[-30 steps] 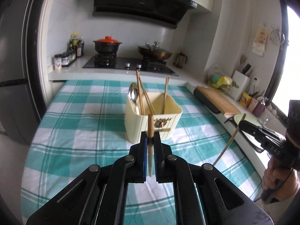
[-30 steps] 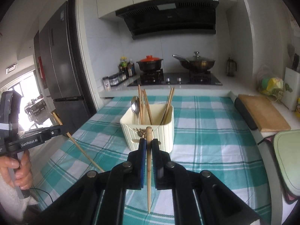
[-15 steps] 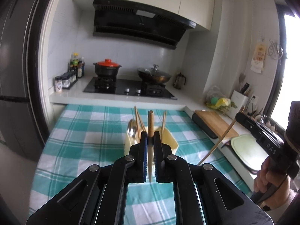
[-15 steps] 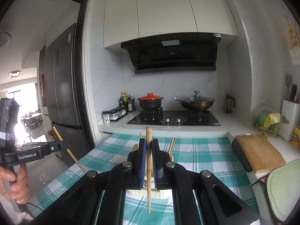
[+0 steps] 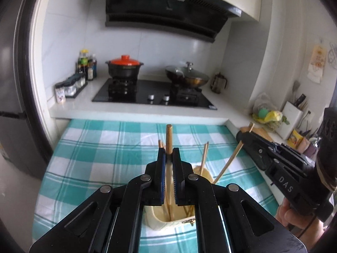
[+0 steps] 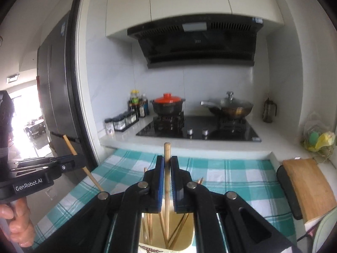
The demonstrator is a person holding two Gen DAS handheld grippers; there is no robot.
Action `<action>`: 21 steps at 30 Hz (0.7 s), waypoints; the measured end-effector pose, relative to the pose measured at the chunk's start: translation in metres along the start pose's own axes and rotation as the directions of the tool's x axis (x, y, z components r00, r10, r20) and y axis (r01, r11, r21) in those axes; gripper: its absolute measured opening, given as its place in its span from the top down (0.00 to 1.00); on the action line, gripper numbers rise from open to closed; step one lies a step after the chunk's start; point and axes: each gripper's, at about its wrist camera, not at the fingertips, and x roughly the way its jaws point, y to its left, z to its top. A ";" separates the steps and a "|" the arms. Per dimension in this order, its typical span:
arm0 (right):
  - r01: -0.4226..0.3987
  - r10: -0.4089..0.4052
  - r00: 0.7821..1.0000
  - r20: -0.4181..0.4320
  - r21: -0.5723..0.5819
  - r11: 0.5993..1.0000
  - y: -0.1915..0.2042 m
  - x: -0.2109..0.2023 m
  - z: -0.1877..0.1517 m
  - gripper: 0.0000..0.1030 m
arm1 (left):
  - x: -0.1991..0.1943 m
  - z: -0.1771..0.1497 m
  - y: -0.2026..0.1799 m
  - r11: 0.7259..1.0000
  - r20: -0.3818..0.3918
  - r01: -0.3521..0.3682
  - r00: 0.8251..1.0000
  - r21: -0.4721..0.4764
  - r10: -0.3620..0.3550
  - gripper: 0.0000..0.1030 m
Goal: Organize utensils
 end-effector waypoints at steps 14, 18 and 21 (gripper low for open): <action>-0.017 0.040 0.983 -0.178 0.125 0.992 -0.030 0.061 -0.029 0.44 | 0.040 -0.032 0.011 0.997 -0.089 -0.070 0.993 0.024 0.072 0.31; -0.010 0.020 0.994 -0.109 0.091 0.996 -0.020 0.013 -0.028 0.40 | -0.006 -0.042 0.001 0.993 -0.027 -0.079 0.996 0.088 0.081 0.09; 0.002 0.002 0.998 -0.060 0.063 0.998 -0.008 -0.034 -0.033 0.27 | -0.050 -0.061 -0.009 0.992 0.038 -0.088 0.996 0.093 0.084 0.01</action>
